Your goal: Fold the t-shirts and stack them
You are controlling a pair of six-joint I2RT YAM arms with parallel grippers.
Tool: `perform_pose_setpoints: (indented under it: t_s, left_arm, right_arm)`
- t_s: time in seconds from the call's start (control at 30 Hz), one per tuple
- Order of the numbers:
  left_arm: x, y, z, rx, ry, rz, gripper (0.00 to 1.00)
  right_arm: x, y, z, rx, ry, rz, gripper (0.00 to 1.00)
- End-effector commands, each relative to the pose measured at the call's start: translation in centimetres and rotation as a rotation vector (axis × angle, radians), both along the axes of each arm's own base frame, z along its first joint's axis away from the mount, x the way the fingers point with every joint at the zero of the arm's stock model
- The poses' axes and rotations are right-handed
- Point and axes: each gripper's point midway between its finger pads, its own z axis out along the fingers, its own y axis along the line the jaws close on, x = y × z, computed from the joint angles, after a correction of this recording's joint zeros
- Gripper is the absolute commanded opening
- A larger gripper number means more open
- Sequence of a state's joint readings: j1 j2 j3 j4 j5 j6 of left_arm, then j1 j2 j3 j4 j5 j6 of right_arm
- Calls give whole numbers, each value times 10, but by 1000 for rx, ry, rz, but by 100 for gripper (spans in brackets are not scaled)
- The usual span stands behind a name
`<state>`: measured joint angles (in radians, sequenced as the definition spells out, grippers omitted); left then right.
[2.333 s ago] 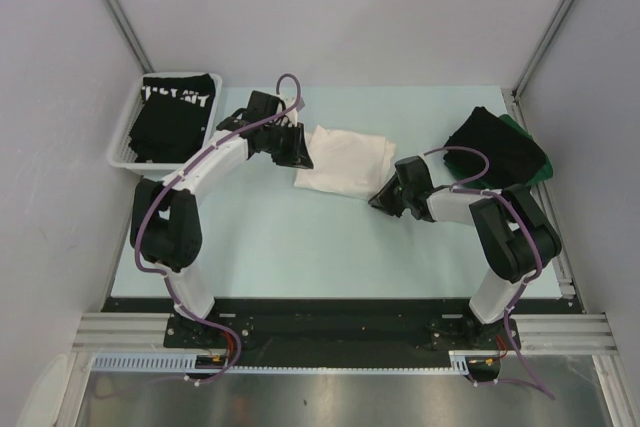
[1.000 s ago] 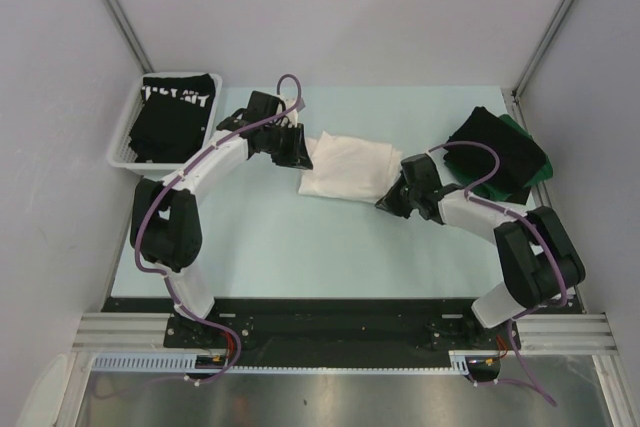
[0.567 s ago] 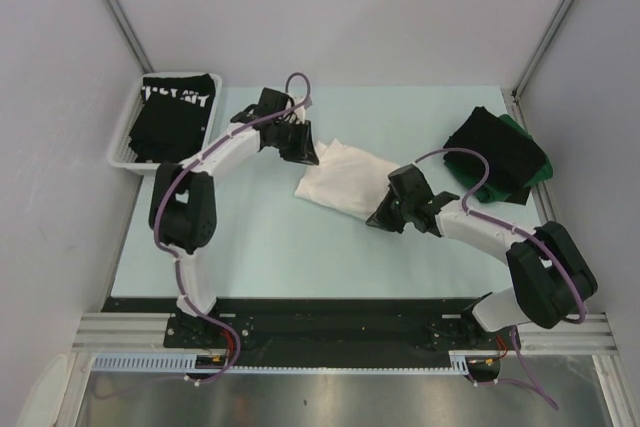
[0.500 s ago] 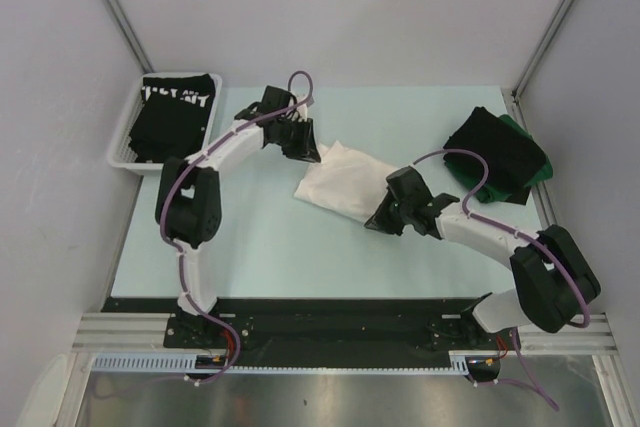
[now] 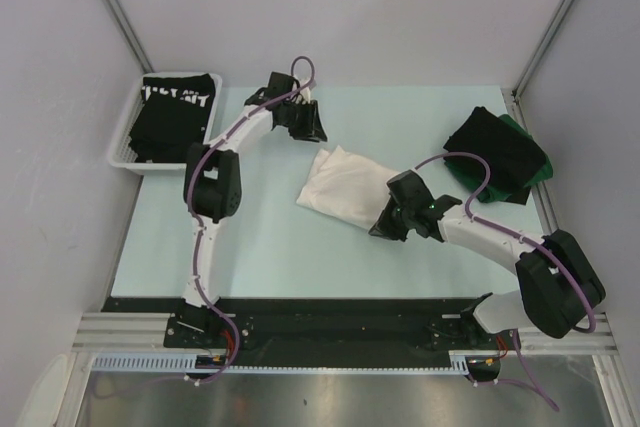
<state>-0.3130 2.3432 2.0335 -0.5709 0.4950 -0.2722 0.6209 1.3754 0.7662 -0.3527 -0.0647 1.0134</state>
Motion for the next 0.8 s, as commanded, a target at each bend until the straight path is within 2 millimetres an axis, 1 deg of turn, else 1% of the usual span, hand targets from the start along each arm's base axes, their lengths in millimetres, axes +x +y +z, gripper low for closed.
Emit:
perform_pose_setpoints:
  t_s: [0.0,0.1,0.17,0.23,0.27,0.47,0.63,0.77]
  left_arm:
    - [1,-6,1,-63,34,-20,39]
    - [-2,-5,-5,-70,53,-24,45]
    - [-2,-4,-5,-71,55,-23,50]
    - [-2,-3,-7,-76,61,-25,52]
    - [-3,-3,-7,-90,65,-34,55]
    - [-4,-1,-11,-153,88,-48,61]
    - [-8,5,-23,-158,125,-43,64]
    - [-12,6,-31,-155,142,-59,68]
  right_arm:
    - [0,-5,5,3,-11,-2,4]
    - [2,-6,4,2,-10,2,4]
    - [3,-7,5,5,-10,-1,4]
    - [5,-7,5,9,-13,-4,4]
    - [4,-6,5,13,-11,1,4]
    - [5,-7,5,19,-6,-2,5]
    - [6,-10,5,13,-8,-4,5]
    - [6,-12,6,9,-9,-9,5]
